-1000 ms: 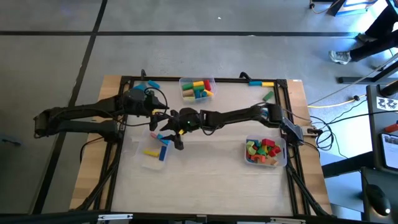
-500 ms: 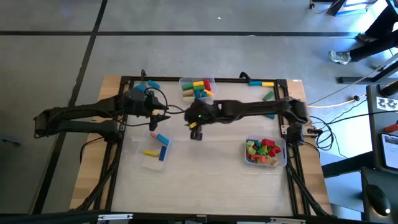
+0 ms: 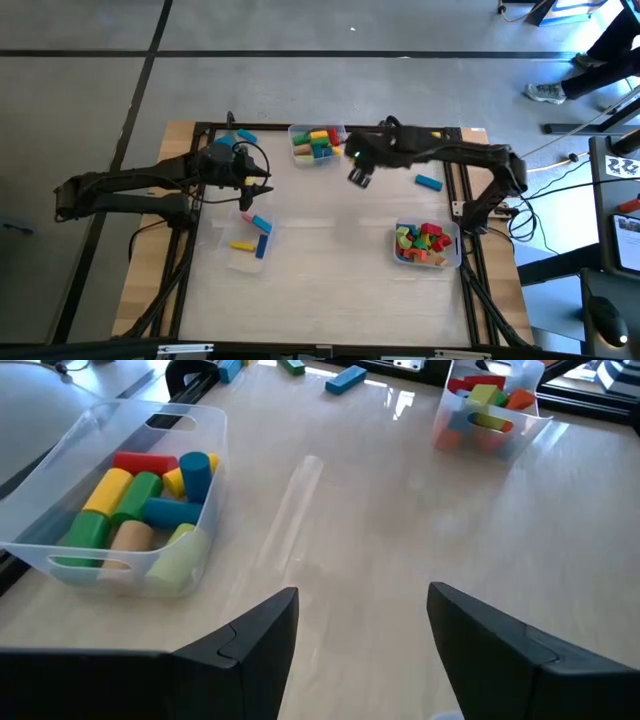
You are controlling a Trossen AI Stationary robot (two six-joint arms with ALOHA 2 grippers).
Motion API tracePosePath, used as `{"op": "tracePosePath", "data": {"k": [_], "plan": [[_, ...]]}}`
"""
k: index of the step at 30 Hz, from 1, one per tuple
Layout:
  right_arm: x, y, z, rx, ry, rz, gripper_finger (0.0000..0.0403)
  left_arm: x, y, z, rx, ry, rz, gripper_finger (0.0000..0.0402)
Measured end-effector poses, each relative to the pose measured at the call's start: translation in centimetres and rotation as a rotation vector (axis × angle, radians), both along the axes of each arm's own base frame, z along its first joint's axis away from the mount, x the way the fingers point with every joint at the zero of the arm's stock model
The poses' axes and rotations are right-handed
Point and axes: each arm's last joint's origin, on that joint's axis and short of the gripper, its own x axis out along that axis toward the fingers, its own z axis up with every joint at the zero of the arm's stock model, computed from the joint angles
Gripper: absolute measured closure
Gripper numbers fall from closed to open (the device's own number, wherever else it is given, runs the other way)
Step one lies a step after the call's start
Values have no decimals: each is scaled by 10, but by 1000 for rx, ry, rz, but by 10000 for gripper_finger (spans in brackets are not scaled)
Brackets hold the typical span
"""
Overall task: Sort blocks by size
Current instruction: Put the green rectangular block into the bottom left transparent bin
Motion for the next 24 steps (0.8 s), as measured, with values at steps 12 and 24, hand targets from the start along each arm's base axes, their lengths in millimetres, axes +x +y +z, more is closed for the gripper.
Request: {"op": "tracePosePath", "data": {"k": [12, 24], "plan": [[-84, -82, -6, 58, 106, -425, 238, 0, 0, 0, 6, 0, -3, 183], [-140, -137, -93, 179, 219, -711, 238, 0, 0, 0, 7, -1, -3, 183]]}}
